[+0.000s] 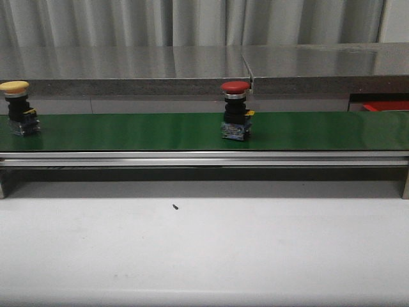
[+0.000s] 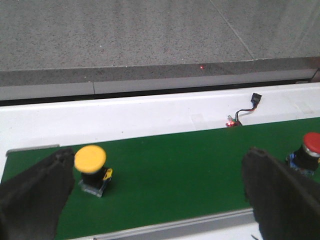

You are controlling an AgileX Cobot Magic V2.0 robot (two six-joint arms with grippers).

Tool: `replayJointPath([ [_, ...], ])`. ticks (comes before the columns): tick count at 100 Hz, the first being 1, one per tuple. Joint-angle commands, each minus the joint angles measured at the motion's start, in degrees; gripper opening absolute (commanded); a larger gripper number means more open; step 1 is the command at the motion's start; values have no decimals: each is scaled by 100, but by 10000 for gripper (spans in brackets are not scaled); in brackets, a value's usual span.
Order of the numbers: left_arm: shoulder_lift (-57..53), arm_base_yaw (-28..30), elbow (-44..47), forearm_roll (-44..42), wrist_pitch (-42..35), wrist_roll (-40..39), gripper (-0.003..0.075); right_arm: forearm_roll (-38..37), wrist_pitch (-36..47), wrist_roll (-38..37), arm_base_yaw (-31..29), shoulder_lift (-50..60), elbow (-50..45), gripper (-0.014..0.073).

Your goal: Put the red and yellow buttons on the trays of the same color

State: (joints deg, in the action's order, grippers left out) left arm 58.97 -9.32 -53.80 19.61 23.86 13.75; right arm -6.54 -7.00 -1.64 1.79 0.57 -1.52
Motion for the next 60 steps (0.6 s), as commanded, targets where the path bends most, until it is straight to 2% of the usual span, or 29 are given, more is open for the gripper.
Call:
replayJointPath([
  [1, -602, -55, 469, 36, -653, 11, 624, -49, 474, 19, -4, 101, -3, -67],
  [17, -1438, -55, 1637, 27, -1019, 11, 541, -49, 1185, 19, -4, 101, 2, -67],
  [24, -1780, -55, 2043, 27, -1125, 11, 467, -23, 1538, 19, -4, 101, 2, -67],
  [33, -2099, -55, 2450, 51, -1136, 11, 327, 194, 1648, 19, -4, 101, 62, -67],
  [50, -2427, -55, 2727, 189, -1198, 1, -17, 927, 609, 19, -4, 26, 638, -67],
  [60, -2427, -55, 2727, 189, -1275, 1, -19, 1107, -290, 19, -4, -311, 1211, -67],
])
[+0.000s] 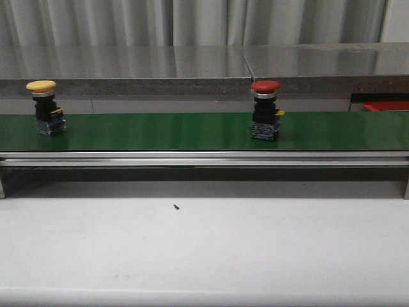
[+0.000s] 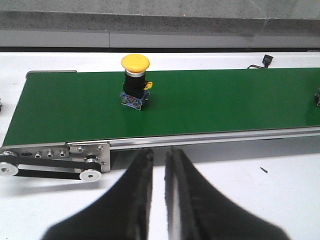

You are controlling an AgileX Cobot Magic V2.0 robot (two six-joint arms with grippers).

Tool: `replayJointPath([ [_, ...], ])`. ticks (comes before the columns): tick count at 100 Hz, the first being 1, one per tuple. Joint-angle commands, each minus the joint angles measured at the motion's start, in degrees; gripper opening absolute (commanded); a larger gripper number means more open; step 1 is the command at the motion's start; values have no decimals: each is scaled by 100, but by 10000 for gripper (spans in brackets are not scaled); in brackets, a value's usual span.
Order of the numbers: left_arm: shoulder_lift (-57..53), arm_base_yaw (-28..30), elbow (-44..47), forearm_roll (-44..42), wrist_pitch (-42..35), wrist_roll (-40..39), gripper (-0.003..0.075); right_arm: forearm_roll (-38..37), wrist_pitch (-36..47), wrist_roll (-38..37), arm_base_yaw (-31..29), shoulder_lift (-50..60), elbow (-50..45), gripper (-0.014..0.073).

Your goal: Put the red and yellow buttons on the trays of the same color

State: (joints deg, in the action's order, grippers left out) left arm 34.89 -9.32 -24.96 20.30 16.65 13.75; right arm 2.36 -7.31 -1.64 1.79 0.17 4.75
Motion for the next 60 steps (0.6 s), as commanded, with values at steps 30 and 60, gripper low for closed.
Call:
replayJointPath([
  [30, -19, -55, -157, 120, -638, 1, -19, 537, -3019, 19, -4, -3234, 3099, -67],
  [60, -19, -55, -157, 120, -638, 1, -19, 544, -3176, 24, -4, -5689, 4587, -67],
])
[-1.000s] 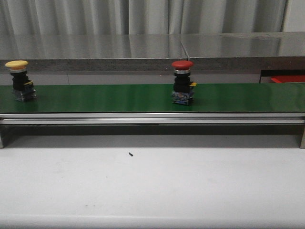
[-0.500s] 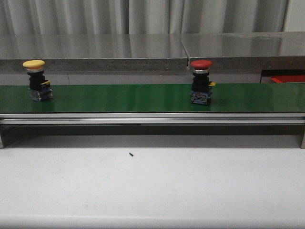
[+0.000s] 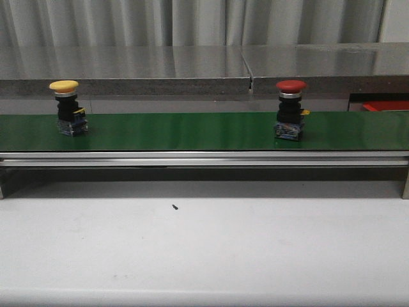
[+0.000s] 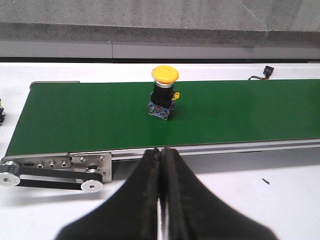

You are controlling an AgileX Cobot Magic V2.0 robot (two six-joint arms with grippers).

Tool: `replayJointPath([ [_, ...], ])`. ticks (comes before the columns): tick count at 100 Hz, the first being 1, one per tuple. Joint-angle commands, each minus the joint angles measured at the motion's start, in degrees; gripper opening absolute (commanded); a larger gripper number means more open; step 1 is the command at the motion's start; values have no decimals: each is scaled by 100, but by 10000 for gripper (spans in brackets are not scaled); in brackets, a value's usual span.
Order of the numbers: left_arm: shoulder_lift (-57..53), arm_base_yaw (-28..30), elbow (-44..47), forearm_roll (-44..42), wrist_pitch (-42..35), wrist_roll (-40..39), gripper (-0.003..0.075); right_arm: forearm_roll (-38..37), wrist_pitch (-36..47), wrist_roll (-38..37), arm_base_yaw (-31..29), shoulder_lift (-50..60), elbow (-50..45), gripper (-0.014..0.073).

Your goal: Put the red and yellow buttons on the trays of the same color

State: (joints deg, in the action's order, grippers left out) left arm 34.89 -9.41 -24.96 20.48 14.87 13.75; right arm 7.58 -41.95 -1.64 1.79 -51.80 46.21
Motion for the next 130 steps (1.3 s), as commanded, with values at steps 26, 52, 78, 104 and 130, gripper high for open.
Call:
replayJointPath([
  [26, -19, -45, -157, 102, -460, 1, -19, 51, 60, 131, 38, -1450, 949, 241],
  [52, -19, -45, -157, 102, -460, 1, -19, 51, 315, 742, 84, -1588, 958, 649],
  [78, -19, -45, -157, 102, -460, 1, -19, 51, 501, 994, 84, -2189, 1251, 643],
  [104, -19, -45, -157, 102, -460, 1, -19, 58, 408, 1255, 328, -3073, 2095, 643],
  [130, -19, -45, -157, 102, -482, 1, -19, -121, 204, 1276, 410, -4049, 2974, 643],
])
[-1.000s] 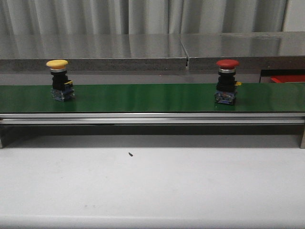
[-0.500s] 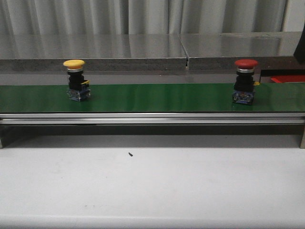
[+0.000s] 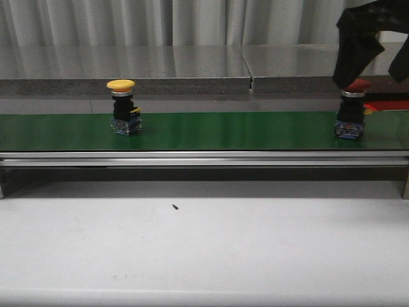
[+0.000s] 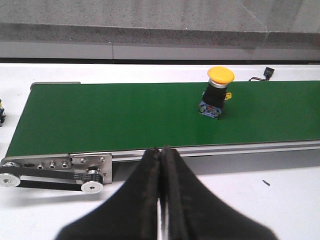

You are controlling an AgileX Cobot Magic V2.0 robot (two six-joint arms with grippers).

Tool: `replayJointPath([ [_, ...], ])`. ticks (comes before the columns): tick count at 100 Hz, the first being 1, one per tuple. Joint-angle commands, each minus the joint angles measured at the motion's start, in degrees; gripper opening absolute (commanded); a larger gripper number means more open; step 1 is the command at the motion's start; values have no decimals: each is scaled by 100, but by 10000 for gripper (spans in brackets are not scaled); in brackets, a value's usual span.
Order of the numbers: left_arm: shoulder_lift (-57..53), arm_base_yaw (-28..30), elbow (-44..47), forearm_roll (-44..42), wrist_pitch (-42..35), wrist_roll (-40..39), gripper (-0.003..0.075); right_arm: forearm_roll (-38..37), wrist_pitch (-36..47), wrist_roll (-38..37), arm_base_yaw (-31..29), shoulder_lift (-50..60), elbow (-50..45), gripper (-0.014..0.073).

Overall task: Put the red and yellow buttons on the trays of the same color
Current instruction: 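Grasp the red button at the belt end with the right gripper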

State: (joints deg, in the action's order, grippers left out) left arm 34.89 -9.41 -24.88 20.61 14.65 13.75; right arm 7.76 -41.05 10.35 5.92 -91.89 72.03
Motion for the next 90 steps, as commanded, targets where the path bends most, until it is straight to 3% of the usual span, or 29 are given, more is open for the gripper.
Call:
replayJointPath([
  [1, -19, -45, -165, 89, -460, 1, -19, -152, 84, 76, -3, -92, 436, 643],
  [14, -19, 221, -165, 89, -473, 1, -19, -292, -201, 76, -9, -507, 776, 591],
  [21, -19, 221, -165, 89, -473, 1, -19, -291, -393, 8, -36, -677, 911, 478],
  [31, -19, 221, -165, 89, -473, 1, -19, -291, -577, -169, -113, -769, 999, 251],
  [41, -19, 221, -165, 89, -473, 1, -19, -291, -693, -183, -214, -732, 1067, 119],
  [62, -19, 221, -165, 89, -473, 1, -19, -285, -1187, -183, -734, -739, 1750, 110],
  [90, -19, 221, -165, 89, -473, 1, -19, -224, -1768, -183, -1986, -1428, 3106, 110],
])
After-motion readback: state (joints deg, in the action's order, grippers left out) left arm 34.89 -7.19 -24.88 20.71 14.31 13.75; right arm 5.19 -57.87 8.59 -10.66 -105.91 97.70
